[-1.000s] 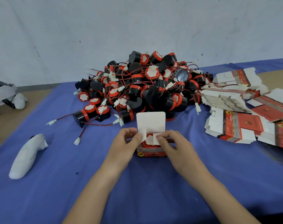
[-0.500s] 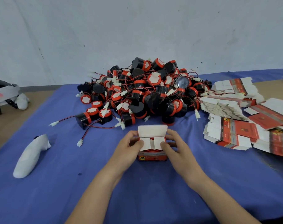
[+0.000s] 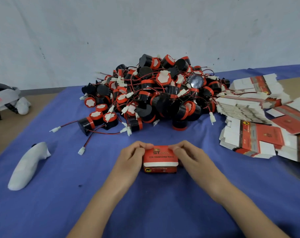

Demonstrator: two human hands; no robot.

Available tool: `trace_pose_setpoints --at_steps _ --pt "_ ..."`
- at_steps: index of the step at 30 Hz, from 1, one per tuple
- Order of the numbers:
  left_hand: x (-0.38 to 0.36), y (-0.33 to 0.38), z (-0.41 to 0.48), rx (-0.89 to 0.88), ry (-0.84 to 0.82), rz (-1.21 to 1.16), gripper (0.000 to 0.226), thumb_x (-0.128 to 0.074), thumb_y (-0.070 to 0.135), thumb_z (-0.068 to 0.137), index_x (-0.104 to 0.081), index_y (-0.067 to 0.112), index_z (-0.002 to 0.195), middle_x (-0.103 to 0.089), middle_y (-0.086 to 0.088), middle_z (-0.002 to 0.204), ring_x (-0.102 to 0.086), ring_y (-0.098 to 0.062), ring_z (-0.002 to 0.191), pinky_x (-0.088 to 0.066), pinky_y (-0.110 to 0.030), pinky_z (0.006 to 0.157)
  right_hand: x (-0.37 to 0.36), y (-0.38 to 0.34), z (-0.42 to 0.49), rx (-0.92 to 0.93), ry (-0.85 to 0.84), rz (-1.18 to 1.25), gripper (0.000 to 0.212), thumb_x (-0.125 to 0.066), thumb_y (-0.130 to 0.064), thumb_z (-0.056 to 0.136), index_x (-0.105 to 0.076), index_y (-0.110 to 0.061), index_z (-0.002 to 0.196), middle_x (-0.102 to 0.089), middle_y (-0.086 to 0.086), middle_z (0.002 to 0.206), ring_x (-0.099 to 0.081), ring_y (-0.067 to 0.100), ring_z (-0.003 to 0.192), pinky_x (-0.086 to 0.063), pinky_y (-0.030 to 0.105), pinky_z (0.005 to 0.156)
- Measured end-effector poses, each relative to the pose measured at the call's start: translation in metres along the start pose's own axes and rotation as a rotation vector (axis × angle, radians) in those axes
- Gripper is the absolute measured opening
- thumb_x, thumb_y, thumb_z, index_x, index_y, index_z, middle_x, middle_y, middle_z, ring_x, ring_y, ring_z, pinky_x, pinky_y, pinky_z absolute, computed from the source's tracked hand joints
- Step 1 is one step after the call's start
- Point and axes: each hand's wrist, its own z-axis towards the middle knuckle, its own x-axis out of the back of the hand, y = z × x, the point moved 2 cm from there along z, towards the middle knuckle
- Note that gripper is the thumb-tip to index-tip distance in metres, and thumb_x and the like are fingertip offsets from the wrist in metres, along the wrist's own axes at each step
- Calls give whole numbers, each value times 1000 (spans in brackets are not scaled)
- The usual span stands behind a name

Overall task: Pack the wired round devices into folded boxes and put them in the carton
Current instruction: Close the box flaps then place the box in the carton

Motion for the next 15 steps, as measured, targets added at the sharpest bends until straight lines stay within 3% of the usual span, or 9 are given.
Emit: trace_pose_setpoints --at_steps 3,6,10,12,15 --pt "1 -6 -10 -94 -86 132 14 -56 34 99 -65 38 109 -62 26 121 -63 9 95 -46 -6 74 -3 6 -4 65 -64 -81 10 -61 -48 94 -58 -45 103 -67 -22 103 -68 5 92 -50 18 76" --pt "7 -12 -16 -179 -151 288 34 -56 59 87 -56 51 120 -41 41 138 -54 3 121 -46 -18 96 -1 8 -7 118 -72 -129 18 -61 -53 94 -56 -46 109 -64 -18 112 -66 4 100 -53 22 85" --pt "14 -9 -18 -263 -187 288 33 -61 60 79 -59 57 112 -39 43 138 -46 8 128 -43 -16 99 0 3 -12 188 -84 -301 31 -45 -70 88 -51 -56 115 -50 -33 122 -56 -6 110 -47 17 90" --pt "15 -10 -17 -288 -196 307 33 -61 61 77 -61 56 110 -39 43 138 -43 13 128 -40 -14 101 -1 1 -13 193 -68 -362 37 -39 -72 87 -52 -53 116 -49 -33 125 -56 -5 109 -48 20 91" --pt "15 -14 -15 -301 -197 352 34 -61 63 78 -61 55 111 -37 41 141 -42 13 129 -42 -23 106 -3 -1 -14 222 -12 -518 51 -30 -71 85 -57 -43 118 -37 -35 143 -53 -7 108 -48 25 88"
